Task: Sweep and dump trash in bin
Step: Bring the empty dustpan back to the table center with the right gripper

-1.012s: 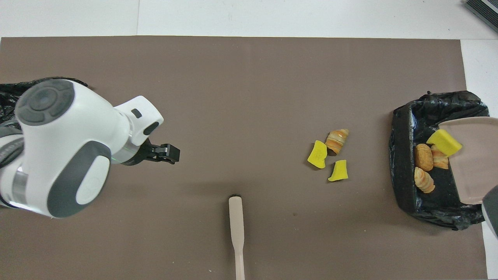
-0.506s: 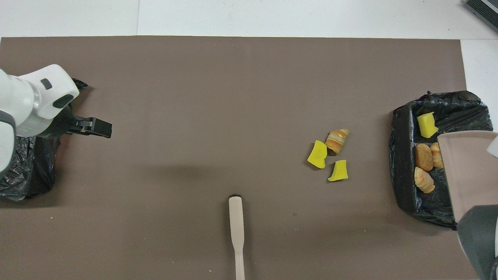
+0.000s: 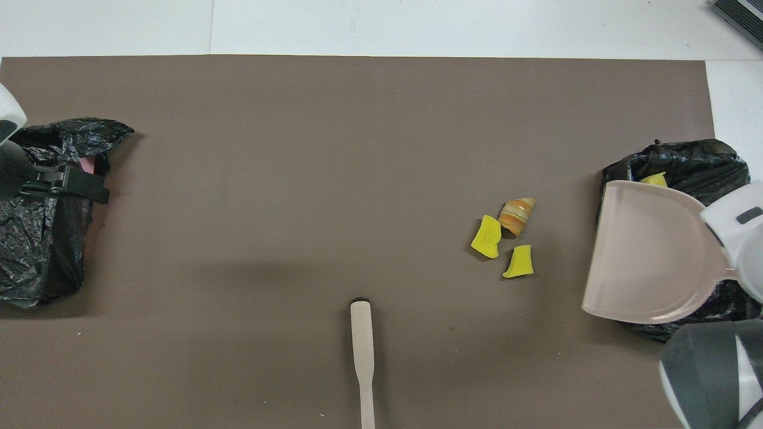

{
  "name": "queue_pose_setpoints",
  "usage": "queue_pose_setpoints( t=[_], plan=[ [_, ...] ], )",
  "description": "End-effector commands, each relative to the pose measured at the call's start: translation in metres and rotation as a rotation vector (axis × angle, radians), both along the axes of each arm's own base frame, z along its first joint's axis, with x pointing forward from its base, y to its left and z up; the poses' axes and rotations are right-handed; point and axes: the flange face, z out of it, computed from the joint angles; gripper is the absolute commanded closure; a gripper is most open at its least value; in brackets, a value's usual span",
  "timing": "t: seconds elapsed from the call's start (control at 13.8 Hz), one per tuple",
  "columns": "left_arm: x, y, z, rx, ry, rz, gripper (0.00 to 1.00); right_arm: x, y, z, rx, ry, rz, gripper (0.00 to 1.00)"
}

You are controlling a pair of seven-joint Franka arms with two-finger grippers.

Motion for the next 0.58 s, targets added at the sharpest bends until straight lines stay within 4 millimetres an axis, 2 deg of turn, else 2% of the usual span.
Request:
queue_pose_setpoints(
  t=[0.0, 0.14, 0.36, 0.51],
  plan=[
    [-0.002, 0.001, 0.016, 0.037, 0.015, -0.004, 0.0, 0.005, 0.022, 0.002, 0.206, -0.139, -0.265, 1.0],
    [-0.01, -0.002, 0.021, 0.037, 0.02, -0.006, 0.0, 0.018, 0.066, -0.007, 0.263, -0.211, -0.442, 1.0],
    [-0.02, -0.003, 0.016, 0.039, 0.028, -0.001, 0.0, 0.047, 0.137, -0.04, 0.349, -0.277, -0.769, 1.0],
    [-0.02, -0.004, 0.016, 0.066, 0.024, -0.009, 0.0, 0.063, 0.196, -0.069, 0.386, -0.307, -0.851, 1.0]
  ],
)
